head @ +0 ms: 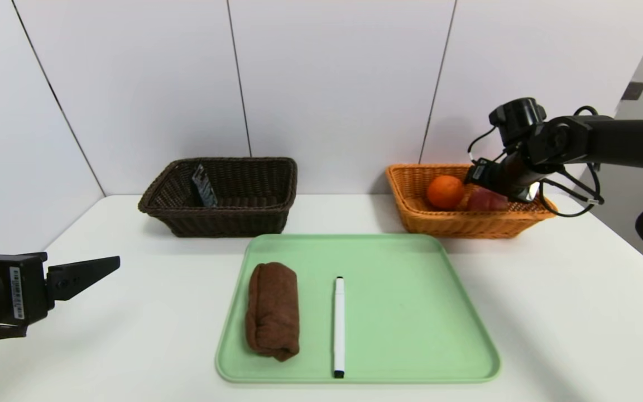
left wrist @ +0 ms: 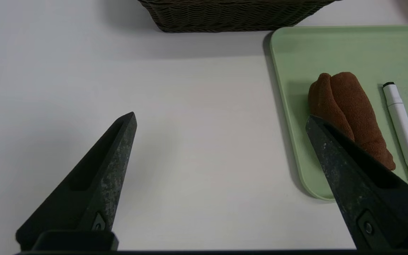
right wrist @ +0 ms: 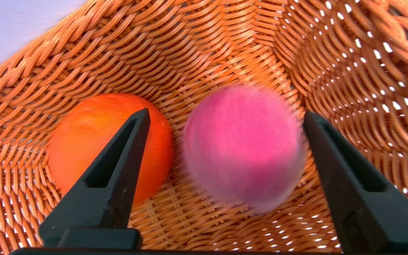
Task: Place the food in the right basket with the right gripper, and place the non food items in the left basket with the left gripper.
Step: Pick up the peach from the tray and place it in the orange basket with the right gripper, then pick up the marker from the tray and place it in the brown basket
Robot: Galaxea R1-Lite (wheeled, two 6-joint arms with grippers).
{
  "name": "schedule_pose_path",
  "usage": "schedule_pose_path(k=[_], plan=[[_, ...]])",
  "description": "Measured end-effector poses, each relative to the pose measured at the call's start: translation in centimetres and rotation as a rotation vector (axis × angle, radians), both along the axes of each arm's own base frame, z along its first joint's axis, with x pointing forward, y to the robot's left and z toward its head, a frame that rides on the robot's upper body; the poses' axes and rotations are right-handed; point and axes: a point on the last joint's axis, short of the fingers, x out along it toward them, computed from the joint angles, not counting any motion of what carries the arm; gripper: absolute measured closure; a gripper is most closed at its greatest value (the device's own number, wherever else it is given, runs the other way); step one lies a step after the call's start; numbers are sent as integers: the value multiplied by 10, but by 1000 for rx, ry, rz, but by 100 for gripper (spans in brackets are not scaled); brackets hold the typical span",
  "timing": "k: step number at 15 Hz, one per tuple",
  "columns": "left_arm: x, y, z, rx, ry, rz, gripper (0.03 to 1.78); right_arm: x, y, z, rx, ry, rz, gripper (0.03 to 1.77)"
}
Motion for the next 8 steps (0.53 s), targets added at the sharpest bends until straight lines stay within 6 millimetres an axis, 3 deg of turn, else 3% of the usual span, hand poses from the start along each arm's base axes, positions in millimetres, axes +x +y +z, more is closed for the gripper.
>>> schedule_pose_path(k=[4, 8], plan=[[4, -1, 9, -5, -82, -9, 12, -17, 16, 32, -33, -56, 92, 22], [1, -3, 21, -22, -39, -57, 12, -62, 69, 87, -27, -161, 245, 17]])
